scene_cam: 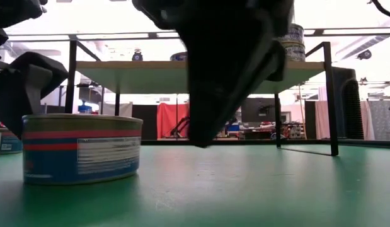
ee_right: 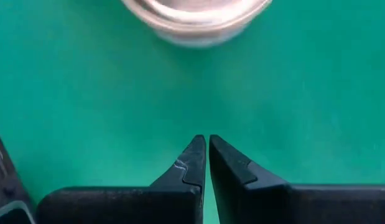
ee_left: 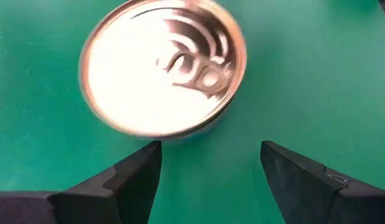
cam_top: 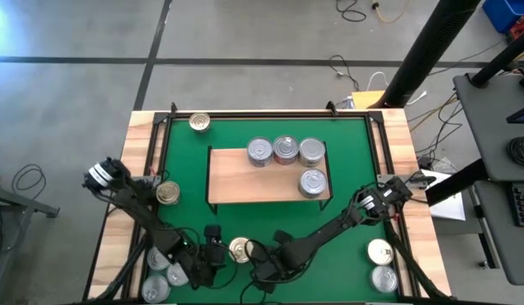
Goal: Stack canned seafood by type on shelf
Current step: Put the middle right blue and pink tuna can on the shelf
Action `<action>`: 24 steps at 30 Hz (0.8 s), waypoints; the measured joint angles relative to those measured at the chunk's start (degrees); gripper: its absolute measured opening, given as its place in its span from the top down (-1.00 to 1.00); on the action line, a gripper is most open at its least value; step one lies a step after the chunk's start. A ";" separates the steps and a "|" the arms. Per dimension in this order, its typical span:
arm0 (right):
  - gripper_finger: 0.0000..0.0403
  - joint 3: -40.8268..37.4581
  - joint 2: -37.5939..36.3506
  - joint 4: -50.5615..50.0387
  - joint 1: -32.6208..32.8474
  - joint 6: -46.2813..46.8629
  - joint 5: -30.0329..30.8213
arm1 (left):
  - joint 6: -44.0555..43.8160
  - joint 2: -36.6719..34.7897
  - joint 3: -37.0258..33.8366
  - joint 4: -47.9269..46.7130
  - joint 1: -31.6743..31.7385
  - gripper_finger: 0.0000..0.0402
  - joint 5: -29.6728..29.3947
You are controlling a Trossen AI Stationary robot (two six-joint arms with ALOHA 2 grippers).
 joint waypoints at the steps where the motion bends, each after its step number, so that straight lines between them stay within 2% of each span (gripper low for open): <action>1: 0.94 0.00 -0.05 -0.54 0.15 0.12 -1.03 | -0.12 0.66 0.80 -0.04 0.00 -0.29 0.16; 7: 0.94 0.22 -1.13 -1.77 2.66 0.40 -4.67 | -0.80 4.95 7.84 -0.43 -0.33 -0.29 0.90; 10: 0.94 0.22 -1.42 -3.64 3.91 2.02 -4.76 | -2.58 5.37 9.68 -6.48 -0.88 -0.29 1.01; 17: 0.94 0.22 -1.49 -6.70 4.82 7.89 -3.43 | -4.73 3.96 7.56 -8.14 -1.82 -0.29 -0.42; 20: 0.94 0.18 -1.51 -6.46 4.79 9.96 -1.50 | -3.29 3.99 5.70 -7.68 0.36 -0.29 -2.05; 24: 0.94 0.17 -1.51 -6.17 4.68 11.88 -1.16 | 1.27 5.00 4.89 -6.69 3.31 -0.29 -0.74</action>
